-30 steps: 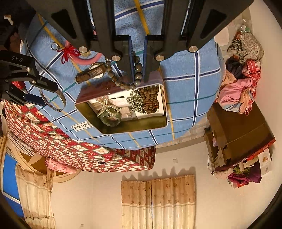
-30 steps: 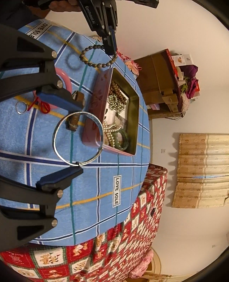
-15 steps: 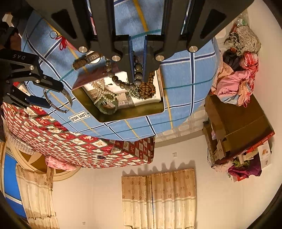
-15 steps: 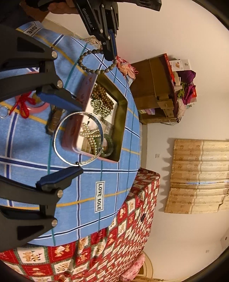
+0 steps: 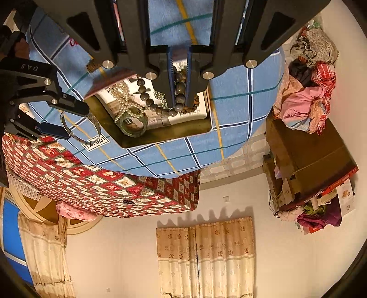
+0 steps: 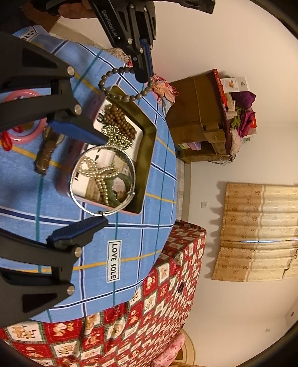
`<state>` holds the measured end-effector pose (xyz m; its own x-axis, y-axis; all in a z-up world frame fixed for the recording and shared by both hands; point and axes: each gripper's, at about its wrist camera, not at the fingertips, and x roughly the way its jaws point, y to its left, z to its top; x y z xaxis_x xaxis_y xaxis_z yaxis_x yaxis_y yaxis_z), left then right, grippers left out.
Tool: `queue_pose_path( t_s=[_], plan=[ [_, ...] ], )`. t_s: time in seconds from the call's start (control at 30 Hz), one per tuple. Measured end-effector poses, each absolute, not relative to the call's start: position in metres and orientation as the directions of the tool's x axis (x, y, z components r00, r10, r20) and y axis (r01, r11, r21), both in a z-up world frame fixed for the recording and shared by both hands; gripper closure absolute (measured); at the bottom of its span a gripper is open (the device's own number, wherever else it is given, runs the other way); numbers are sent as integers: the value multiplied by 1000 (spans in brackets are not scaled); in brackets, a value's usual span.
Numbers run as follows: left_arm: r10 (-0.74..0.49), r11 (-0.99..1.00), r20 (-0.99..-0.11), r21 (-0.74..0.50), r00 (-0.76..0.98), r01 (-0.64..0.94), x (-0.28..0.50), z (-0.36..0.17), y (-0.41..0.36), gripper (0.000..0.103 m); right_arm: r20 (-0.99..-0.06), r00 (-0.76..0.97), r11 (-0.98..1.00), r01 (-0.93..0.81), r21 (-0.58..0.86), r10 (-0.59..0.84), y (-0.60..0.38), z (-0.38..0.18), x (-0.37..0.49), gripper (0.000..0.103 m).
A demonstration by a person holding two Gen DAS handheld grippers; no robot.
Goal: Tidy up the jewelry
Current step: 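Carry the bead bracelet and silver bangle over the pink tin with both tools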
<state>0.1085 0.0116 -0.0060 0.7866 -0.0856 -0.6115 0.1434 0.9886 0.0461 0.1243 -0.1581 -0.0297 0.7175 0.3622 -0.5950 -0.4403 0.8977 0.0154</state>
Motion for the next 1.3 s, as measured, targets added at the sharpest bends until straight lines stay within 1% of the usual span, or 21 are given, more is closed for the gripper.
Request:
queue_pose_path(
  t_s=[0.43,0.53,1.3],
  plan=[
    [-65,989,-633,63,771,135,142,-14,17,95,-609,717,900,-435,-12,339,-148,-34,149,36],
    [-70,990,-640,49,765,131,149,-16,19,95,-615,715,901,-434,-16,334,-147,-35,155,36],
    [-30,996,-671,44,741,80,178,-31,14,95,-652,703,919,-394,-26,283,-127,-49,188,36]
  ],
)
